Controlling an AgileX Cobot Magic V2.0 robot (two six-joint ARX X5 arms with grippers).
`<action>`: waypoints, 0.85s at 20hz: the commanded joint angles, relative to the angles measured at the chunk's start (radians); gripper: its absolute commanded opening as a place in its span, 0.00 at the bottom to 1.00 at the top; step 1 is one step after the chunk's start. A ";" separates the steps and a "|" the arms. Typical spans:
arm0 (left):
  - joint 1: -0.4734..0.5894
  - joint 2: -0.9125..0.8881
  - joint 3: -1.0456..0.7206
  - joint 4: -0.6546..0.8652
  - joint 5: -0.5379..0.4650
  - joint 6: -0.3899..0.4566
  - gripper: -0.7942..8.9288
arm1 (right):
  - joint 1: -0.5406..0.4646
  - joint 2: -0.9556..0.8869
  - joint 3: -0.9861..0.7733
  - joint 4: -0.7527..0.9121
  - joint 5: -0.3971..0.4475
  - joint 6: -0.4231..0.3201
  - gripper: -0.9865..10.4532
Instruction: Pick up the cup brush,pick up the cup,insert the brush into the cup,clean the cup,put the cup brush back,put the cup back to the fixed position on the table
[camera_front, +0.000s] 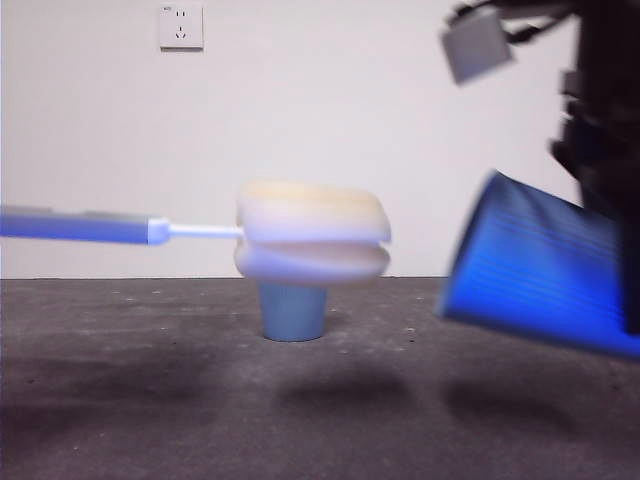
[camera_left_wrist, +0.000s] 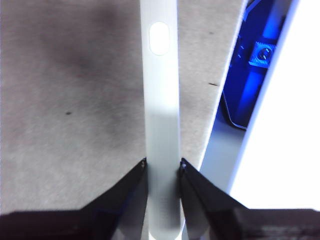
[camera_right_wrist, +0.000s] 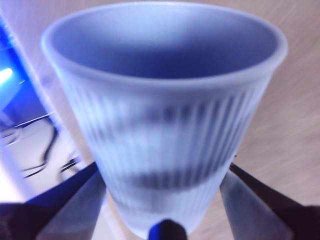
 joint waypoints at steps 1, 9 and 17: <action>-0.016 0.019 -0.008 0.022 0.000 0.012 0.07 | 0.014 0.039 0.070 -0.028 0.022 -0.065 0.07; -0.019 0.035 -0.008 0.047 0.000 0.019 0.07 | 0.116 0.185 0.114 -0.066 0.085 -0.117 0.07; -0.093 0.127 -0.008 0.095 0.040 0.006 0.07 | 0.153 0.202 0.124 -0.051 0.111 -0.132 0.07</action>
